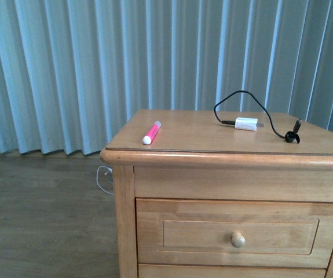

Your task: Place pink marker in drawer with both arms

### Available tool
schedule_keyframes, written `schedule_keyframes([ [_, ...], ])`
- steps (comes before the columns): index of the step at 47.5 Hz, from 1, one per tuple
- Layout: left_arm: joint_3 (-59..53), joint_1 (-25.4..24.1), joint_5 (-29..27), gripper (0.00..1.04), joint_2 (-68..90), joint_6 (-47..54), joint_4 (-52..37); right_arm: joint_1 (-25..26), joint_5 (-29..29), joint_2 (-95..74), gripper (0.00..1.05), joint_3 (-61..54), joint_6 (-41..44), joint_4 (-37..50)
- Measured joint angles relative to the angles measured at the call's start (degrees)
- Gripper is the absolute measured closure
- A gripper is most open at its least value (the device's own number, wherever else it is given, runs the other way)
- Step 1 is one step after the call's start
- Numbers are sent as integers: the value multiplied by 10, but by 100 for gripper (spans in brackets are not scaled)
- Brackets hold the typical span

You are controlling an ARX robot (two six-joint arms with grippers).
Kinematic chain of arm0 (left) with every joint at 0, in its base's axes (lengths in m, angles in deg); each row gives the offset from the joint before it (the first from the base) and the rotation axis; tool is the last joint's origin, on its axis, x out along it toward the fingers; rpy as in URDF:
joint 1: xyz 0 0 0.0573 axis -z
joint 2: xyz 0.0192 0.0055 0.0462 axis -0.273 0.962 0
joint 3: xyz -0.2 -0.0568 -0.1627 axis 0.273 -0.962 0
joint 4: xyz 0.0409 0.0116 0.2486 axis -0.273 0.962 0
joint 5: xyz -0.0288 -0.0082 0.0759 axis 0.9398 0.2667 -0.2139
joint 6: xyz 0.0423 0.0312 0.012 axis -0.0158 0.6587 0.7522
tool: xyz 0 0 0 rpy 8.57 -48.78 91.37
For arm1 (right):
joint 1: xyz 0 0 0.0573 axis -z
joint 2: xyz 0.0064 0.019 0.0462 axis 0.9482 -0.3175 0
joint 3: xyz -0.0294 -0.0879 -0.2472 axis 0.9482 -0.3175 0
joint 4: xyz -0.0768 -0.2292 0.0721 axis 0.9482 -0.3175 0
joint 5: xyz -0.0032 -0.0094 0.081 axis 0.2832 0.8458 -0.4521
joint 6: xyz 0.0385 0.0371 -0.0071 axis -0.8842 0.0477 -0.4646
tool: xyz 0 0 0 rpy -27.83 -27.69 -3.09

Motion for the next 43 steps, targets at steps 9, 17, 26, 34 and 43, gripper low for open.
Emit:
schedule_keyframes([
  [9, 0, 0, 0, 6, 0, 0, 0, 2, 43, -238, 8, 28, -23, 167],
  [17, 0, 0, 0, 6, 0, 0, 0, -19, 1, -505, 8, 103, -11, 348],
  [26, 0, 0, 0, 6, 0, 0, 0, -19, -26, -709, 8, 198, -9, 403],
  [34, 0, 0, 0, 6, 0, 0, 0, -33, -43, -815, 8, 266, -9, 417],
  [43, 0, 0, 0, 6, 0, 0, 0, -48, -72, -892, 8, 320, -1, 436],
])
